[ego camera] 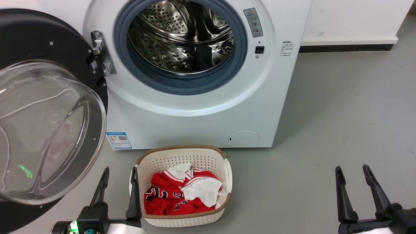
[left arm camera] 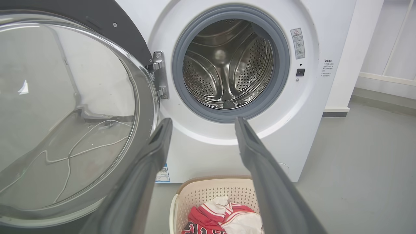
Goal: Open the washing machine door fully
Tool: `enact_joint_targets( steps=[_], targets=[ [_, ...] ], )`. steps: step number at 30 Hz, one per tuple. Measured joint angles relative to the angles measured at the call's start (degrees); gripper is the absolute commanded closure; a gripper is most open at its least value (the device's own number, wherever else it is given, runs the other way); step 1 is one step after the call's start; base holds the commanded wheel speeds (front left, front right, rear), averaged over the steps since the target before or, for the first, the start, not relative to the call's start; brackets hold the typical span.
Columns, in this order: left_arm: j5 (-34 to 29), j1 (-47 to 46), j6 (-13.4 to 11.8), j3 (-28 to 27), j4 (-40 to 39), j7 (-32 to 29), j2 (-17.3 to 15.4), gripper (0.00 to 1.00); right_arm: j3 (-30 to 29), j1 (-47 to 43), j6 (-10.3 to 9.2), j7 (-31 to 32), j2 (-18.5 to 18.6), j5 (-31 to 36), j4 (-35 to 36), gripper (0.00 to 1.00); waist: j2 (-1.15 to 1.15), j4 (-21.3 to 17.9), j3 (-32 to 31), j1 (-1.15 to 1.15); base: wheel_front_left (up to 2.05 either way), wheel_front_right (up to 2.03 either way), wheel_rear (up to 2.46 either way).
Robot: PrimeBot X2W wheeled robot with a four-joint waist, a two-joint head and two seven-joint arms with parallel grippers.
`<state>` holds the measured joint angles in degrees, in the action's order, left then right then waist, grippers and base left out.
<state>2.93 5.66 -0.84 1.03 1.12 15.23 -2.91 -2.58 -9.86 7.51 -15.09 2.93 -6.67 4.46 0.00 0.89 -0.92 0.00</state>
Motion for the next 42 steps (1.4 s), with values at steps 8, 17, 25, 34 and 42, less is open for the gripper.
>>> enact_joint_targets(
  steps=[8,17,25,34,42],
  targets=[
    [-0.59,0.39,-0.18,0.08,2.15,0.01,0.03,1.00,0.22,-0.14,0.00,0.07,-0.01,0.00,-1.57,1.00,0.00,-0.34,-0.05,0.00,0.00,0.00,0.00],
    [7.12,0.84,0.43,-0.35,4.71,-2.07,0.07,1.00,0.57,-0.24,0.00,1.51,0.11,-7.78,-4.24,1.00,0.00,-0.37,0.02,0.00,0.00,0.00,0.00],
    [15.14,-0.32,1.26,-1.13,5.44,-3.98,0.07,1.00,0.75,1.22,0.00,2.92,0.49,-15.95,-5.67,1.00,0.00,-0.40,0.08,0.00,0.00,0.00,0.00],
    [24.53,-1.59,1.99,-1.81,6.37,-6.12,0.08,1.00,0.91,3.09,0.00,4.61,0.82,-25.32,-7.21,1.00,0.00,-0.44,0.17,0.01,0.00,0.00,0.00],
    [32.10,-2.75,2.87,-2.54,7.06,-8.01,0.08,1.00,0.92,4.49,0.00,6.17,1.09,-32.83,-8.49,1.00,0.00,-0.48,0.24,0.00,0.00,0.00,0.00]
  ],
)
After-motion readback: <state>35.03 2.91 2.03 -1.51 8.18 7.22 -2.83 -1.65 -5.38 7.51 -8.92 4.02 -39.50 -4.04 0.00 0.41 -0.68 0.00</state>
